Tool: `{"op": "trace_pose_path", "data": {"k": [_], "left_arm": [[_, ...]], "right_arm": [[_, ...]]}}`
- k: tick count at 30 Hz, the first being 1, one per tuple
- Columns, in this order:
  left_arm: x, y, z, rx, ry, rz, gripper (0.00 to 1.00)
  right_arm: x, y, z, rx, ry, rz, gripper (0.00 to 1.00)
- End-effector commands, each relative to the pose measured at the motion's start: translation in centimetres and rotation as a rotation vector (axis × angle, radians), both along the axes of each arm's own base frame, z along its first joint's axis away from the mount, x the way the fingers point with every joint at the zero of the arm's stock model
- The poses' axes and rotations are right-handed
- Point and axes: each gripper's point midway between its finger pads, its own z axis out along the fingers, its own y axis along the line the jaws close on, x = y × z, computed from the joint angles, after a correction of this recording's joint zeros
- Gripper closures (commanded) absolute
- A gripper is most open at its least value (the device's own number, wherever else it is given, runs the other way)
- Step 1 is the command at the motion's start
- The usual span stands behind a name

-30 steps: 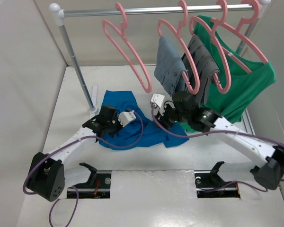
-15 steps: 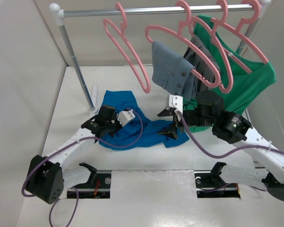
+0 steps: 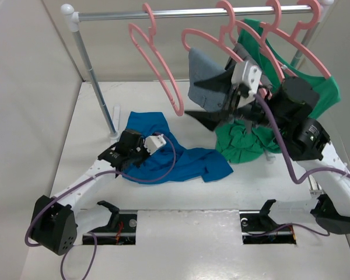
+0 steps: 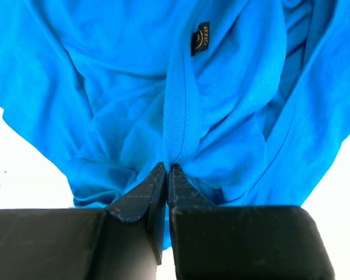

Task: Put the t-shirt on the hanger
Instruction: Grab a hanger with the right arm

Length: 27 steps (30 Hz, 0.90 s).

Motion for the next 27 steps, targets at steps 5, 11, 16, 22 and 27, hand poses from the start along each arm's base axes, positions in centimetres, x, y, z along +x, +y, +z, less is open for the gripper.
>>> {"op": "trace_pose_path", "data": {"k": [5, 11, 16, 22, 27], "left_arm": [[0.2, 0.0, 0.9, -0.021, -0.06, -0.004, 1.0], [-0.1, 0.1, 0.7, -0.024, -0.067, -0.004, 1.0], [-0.2, 0.2, 0.6, -0.02, -0.072, -0.01, 1.0], [-0.2, 0.2, 0.6, -0.015, -0.076, -0.017, 1.0], [0.0, 0.1, 1.0, -0.023, -0.092, -0.017, 1.0]], "right_arm": [[7.3, 0.3, 9.4, 0.286, -0.063, -0.308, 0.23], [12.6, 4.5, 8.7, 0.283, -0.021, -0.391, 0.23], [16.2, 5.8, 5.8, 0.233, 0.036, -0.505, 0.23], [19.2, 7.2, 0.0, 0.087, 0.117, -0.561, 0.24], [19.8, 7.7, -2.9, 0.027, 0.155, -0.576, 0.5]]}}
